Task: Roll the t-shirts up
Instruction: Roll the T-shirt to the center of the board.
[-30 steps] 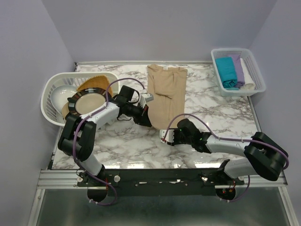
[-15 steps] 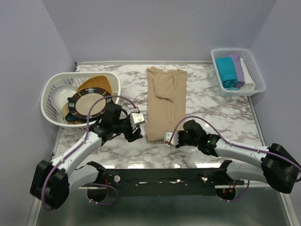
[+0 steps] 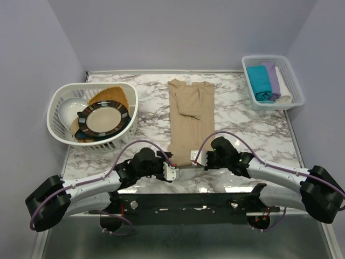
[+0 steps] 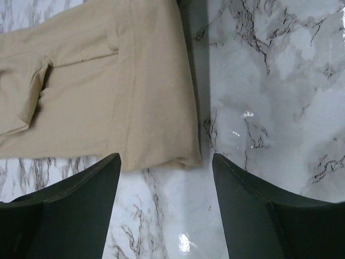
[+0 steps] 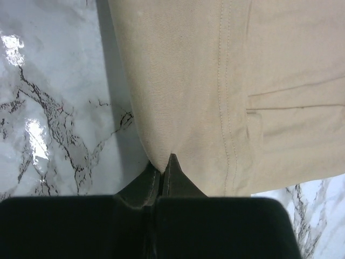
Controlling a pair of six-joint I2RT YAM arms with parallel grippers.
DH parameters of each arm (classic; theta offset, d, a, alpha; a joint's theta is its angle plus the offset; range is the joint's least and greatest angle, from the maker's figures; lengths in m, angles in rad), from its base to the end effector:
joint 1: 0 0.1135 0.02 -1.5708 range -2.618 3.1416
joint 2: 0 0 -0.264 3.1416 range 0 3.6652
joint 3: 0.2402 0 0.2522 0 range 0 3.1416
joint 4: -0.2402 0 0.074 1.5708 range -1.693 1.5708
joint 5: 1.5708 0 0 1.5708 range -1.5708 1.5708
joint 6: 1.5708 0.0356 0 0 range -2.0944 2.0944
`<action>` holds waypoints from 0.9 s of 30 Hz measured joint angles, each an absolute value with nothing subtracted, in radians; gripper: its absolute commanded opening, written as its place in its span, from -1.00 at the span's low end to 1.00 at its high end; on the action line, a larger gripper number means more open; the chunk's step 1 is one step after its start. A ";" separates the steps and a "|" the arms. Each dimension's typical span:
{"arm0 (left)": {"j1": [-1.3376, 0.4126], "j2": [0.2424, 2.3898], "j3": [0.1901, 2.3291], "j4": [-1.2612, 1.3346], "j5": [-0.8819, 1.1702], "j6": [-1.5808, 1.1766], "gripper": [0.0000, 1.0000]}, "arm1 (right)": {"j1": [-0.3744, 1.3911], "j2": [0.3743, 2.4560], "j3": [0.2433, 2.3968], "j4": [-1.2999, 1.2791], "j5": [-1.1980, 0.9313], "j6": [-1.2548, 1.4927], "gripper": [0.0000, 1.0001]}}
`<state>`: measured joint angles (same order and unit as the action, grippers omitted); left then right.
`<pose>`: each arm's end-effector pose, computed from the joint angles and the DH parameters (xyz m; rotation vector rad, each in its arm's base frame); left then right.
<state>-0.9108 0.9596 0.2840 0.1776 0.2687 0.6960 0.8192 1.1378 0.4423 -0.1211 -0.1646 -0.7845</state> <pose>0.1105 -0.1577 0.1716 1.6037 1.3161 -0.4097 0.1394 0.1577 0.1627 -1.7661 1.6007 0.2128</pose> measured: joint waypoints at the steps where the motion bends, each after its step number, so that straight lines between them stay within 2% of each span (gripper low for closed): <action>1: -0.928 0.972 0.279 0.203 0.254 0.699 0.55 | 0.815 1.138 0.447 -0.126 -0.170 -0.775 -0.99; 10: -1.063 1.126 0.288 0.345 0.133 0.717 0.40 | 0.750 1.179 0.542 -0.186 -0.226 -0.679 -0.99; 18: -1.100 1.206 0.323 0.382 0.039 0.716 0.32 | 0.729 1.199 0.584 -0.219 -0.257 -0.654 -0.99; 27: -1.126 1.287 0.370 0.395 -0.051 0.710 0.15 | 0.723 1.200 0.606 -0.249 -0.279 -0.650 -0.99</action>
<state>-1.1263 1.2869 0.3702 0.3946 -0.0505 0.7101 0.7235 1.1995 0.6056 -0.2493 -0.2790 -0.6502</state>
